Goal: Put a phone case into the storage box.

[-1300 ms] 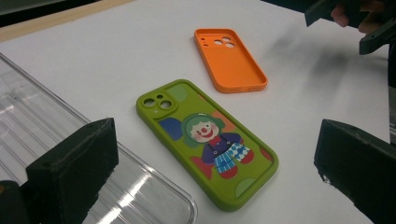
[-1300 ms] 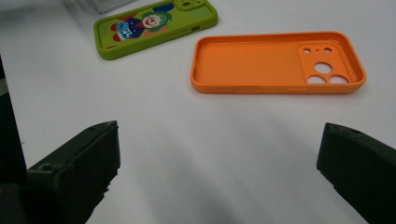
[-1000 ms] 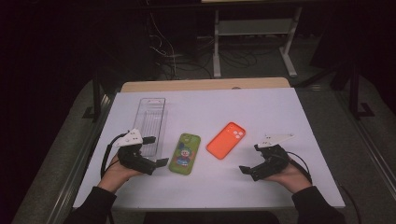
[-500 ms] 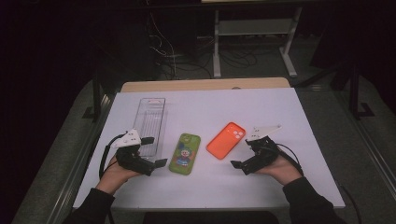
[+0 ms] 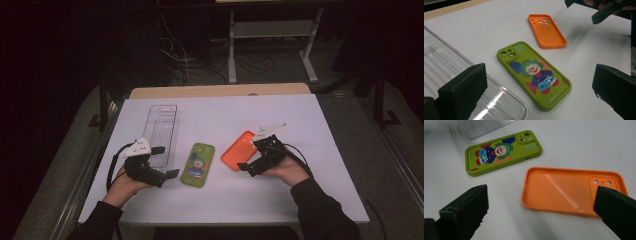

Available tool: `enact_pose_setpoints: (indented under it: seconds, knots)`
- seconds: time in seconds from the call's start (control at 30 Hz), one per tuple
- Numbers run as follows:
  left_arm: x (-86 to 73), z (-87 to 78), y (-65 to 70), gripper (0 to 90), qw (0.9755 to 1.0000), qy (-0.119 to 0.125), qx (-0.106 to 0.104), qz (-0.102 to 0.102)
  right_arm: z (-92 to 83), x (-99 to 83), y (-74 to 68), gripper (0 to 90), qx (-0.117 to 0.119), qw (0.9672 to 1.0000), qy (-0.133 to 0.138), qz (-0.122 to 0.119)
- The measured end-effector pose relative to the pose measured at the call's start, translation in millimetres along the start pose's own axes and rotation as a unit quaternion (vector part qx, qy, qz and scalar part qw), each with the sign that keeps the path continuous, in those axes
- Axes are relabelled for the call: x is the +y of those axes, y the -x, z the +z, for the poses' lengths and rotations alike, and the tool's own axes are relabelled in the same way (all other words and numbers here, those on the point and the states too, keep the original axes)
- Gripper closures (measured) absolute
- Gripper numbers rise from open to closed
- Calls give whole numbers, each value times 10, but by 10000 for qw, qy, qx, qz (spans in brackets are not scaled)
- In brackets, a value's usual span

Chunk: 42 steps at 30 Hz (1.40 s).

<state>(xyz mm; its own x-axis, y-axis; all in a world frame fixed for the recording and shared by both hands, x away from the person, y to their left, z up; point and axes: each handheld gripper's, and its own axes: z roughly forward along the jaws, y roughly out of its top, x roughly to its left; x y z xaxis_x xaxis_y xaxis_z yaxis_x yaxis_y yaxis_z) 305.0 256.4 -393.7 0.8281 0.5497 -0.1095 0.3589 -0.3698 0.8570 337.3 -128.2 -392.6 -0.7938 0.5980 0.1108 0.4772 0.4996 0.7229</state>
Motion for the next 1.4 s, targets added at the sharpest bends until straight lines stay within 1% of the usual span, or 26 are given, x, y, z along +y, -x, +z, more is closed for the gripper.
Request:
enact_pose_setpoints:
  seconds: [0.07,0.2,0.3,0.33,0.4,0.47,0.53,0.6,0.63,0.67,0.7,0.73,0.77,0.8,0.83,0.87,0.9,1.0,1.07,1.1,1.13,1.17,1.3,1.33,1.37,1.4]
  knots:
    - [0,-7,0,0,10000,-42,41,53,40,44,1,0,-35,10000,-51,-34]
    - [1,-14,5,0,10000,9,27,12,112,127,7,4,-51,9999,-145,7]
    - [1,-16,-13,0,9999,-34,37,100,183,193,25,17,-60,9998,-167,-5]
    - [-3,-17,-11,0,10000,-22,38,74,228,232,40,46,-6,9999,-172,-1]
    - [-7,-18,-11,0,10000,-10,52,32,252,248,43,57,9,9998,-173,11]
    - [-9,-17,-10,0,10000,16,63,42,339,290,45,104,82,9996,-283,-7]
    - [-7,-13,1,0,9999,87,57,-29,399,315,47,138,64,9995,-316,-63]
    - [-8,-16,6,0,9999,106,55,-70,426,329,46,155,96,9994,-335,-20]
    - [-8,-18,4,0,9999,102,55,-62,451,345,51,185,90,9993,-370,-39]
    - [-9,-19,2,0,9999,99,54,-63,502,371,63,247,70,9991,-400,-88]
    - [-9,-21,2,0,9999,97,55,-74,502,371,63,247,70,9991,-400,-88]
    - [-10,-19,2,0,9999,102,52,-67,546,399,75,328,77,9989,-463,-53]
    - [-10,-19,2,0,9999,102,52,-67,546,399,75,328,77,9989,-463,-53]
    - [-9,-18,3,0,9999,102,57,-64,594,418,89,413,97,9987,-499,-58]
    - [-9,-17,4,0,9999,104,53,-62,594,418,89,413,97,9987,-499,-58]
    - [-10,-16,3,0,9999,100,57,-52,644,438,95,487,121,9983,-562,-45]
    - [-10,-14,3,0,9999,103,56,-53,644,438,95,487,121,9983,-562,-45]
    - [-10,-14,0,0,9999,96,58,-49,721,465,97,591,168,9978,-636,-19]
    - [-10,-13,3,0,9999,103,51,-59,776,485,103,666,177,9975,-689,-10]
    - [-10,-13,3,0,9999,106,47,-60,827,506,99,737,175,9970,-759,-31]
    - [-10,-13,3,0,9999,104,53,-57,857,516,97,768,211,9966,-801,-32]
    - [-10,-13,3,0,9999,106,52,-60,857,516,97,768,211,9966,-801,-32]
    - [-11,-17,1,0,9999,97,53,-58,943,530,91,855,230,9954,-935,-6]
    - [-12,-18,0,0,9999,95,55,-56,968,532,100,869,183,9949,-993,-89]
    - [-12,-19,0,0,9999,95,58,-61,984,534,97,880,202,9947,-1006,-80]
    - [-12,-19,0,0,9999,92,56,-59,1000,535,103,882,194,9944,-1031,-141]
